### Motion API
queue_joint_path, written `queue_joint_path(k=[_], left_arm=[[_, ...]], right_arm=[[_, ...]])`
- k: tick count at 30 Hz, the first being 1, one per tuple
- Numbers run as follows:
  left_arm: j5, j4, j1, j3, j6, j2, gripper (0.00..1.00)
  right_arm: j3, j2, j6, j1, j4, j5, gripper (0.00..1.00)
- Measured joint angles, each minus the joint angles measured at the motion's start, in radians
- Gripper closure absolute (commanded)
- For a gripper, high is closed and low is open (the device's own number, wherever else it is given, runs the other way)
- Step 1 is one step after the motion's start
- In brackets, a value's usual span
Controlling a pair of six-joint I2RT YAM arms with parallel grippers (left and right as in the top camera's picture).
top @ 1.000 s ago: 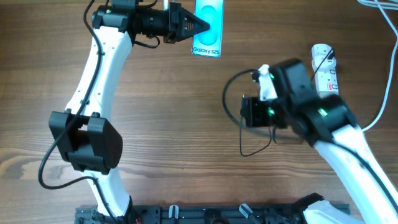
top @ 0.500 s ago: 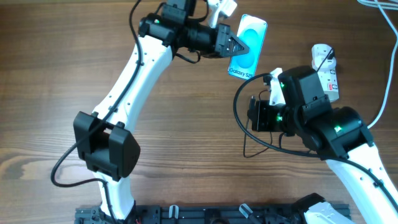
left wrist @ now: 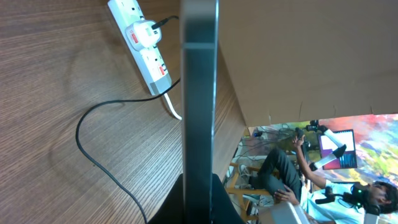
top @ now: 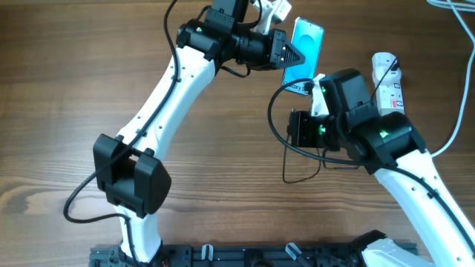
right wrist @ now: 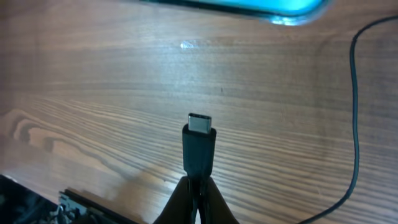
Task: Plug charger to phone and switch on socket
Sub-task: 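Lift the plug with the right gripper toward the phone held by left, then align the plug tip under the phone's bottom port with the right gripper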
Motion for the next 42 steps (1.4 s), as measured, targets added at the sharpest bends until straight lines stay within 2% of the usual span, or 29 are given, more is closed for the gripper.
queue_joint_path(k=[42], left_arm=[[0.035,-0.03,0.0,0.0,0.063,0.0,0.96]], right_arm=[[0.0,0.0,0.023,0.0,0.095,0.016,0.96]])
